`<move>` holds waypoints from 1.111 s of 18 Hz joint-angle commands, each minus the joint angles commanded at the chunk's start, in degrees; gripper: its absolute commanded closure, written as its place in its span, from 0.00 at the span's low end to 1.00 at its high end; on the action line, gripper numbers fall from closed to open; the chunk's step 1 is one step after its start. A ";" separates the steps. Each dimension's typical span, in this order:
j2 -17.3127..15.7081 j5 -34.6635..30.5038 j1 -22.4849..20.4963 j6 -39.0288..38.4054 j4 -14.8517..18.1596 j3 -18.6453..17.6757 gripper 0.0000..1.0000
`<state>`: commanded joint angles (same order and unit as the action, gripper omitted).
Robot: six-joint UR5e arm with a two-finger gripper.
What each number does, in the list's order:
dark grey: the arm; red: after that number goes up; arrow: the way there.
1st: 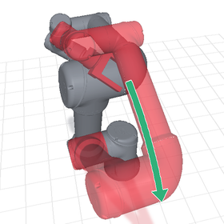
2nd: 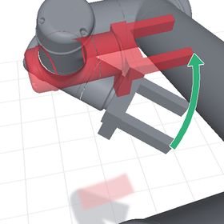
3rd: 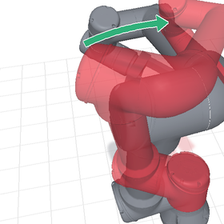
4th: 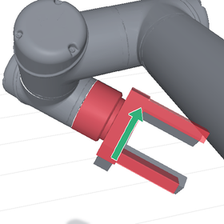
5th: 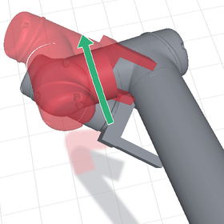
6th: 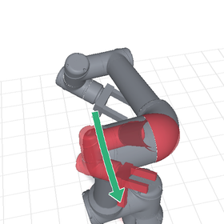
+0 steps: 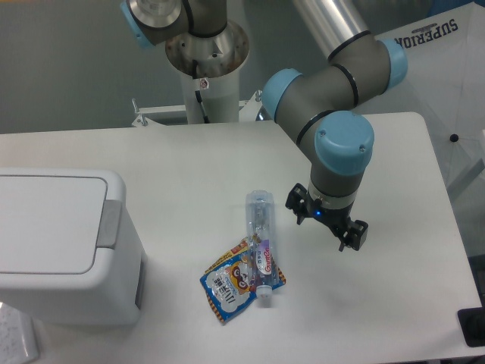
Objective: Open the trash can
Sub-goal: 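Move the open gripper from the bottle toward the trash can lid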
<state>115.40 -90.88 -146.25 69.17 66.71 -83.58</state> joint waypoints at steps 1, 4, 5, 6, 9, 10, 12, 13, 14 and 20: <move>0.00 0.00 0.09 -0.09 0.00 -0.09 0.00; 0.00 -0.26 1.31 -0.17 0.00 -0.35 0.00; -0.09 -0.09 1.67 -0.18 -0.09 -0.35 0.00; 0.00 0.09 2.02 0.00 -0.09 -0.35 0.00; -0.70 0.53 5.80 -5.77 -2.80 -1.49 0.00; -1.05 0.70 6.50 -8.85 -3.77 -1.67 0.00; -1.40 3.15 8.25 -14.30 -5.35 -0.27 0.00; -1.75 6.21 8.44 -18.15 -6.14 0.43 0.00; -1.76 9.72 8.52 -23.15 -6.24 1.48 0.00; -3.07 19.85 10.19 -35.95 -5.89 5.36 0.00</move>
<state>112.33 -71.03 -136.06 33.22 60.82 -78.22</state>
